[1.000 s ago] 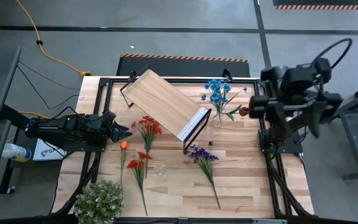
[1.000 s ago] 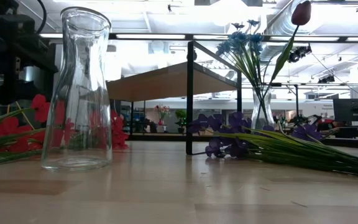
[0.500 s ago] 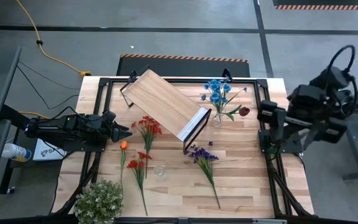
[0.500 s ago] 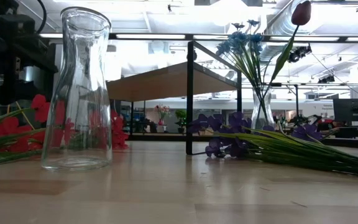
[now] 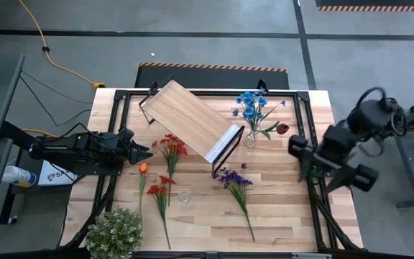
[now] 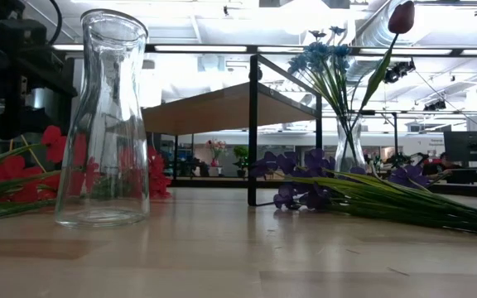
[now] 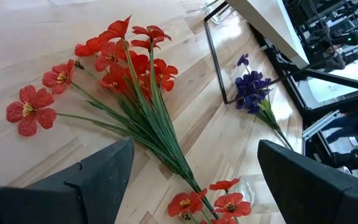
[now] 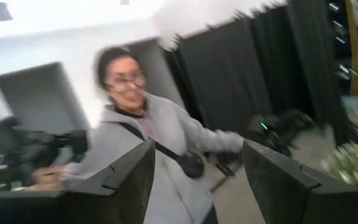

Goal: Pick and place flowers into a vace then onto a shelf
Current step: Put the violet flowers into the top transparent vase

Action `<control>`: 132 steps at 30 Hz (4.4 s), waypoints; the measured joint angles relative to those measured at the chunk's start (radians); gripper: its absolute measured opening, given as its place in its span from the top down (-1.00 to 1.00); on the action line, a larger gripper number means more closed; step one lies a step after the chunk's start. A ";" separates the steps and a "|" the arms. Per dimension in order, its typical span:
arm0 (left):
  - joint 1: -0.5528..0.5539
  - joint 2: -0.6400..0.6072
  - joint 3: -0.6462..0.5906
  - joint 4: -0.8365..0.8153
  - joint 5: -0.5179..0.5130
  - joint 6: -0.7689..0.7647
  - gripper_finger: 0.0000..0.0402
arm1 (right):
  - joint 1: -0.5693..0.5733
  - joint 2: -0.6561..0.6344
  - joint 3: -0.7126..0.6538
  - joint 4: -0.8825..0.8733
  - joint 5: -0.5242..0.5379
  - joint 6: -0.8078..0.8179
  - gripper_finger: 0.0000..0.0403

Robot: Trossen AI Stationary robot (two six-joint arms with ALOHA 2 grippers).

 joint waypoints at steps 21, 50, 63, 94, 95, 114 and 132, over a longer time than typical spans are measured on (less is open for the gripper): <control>0.000 0.000 0.000 -0.001 0.000 0.004 -0.87 | 0.380 0.009 0.000 -0.179 0.677 0.022 -0.15; 0.000 0.000 0.000 -0.001 0.000 0.004 -0.87 | 0.679 0.176 0.000 -0.395 1.193 0.534 -0.15; 0.000 0.000 0.000 -0.001 0.038 0.004 -0.87 | 0.675 0.246 0.000 -0.514 1.227 0.695 -0.15; 0.000 0.000 0.000 -0.002 0.046 0.004 -0.87 | 0.397 0.329 0.000 -0.649 0.963 0.829 -0.14; 0.000 0.000 0.000 -0.002 0.046 0.004 -0.87 | 0.392 0.329 0.000 -0.649 0.964 0.826 -0.14; 0.000 0.000 0.000 -0.034 0.045 0.005 -0.87 | 0.313 0.329 0.000 -0.627 0.986 0.823 -0.14; 0.000 0.000 0.000 -0.032 0.045 0.005 -0.87 | 0.256 0.532 0.001 -0.597 0.752 0.741 -0.13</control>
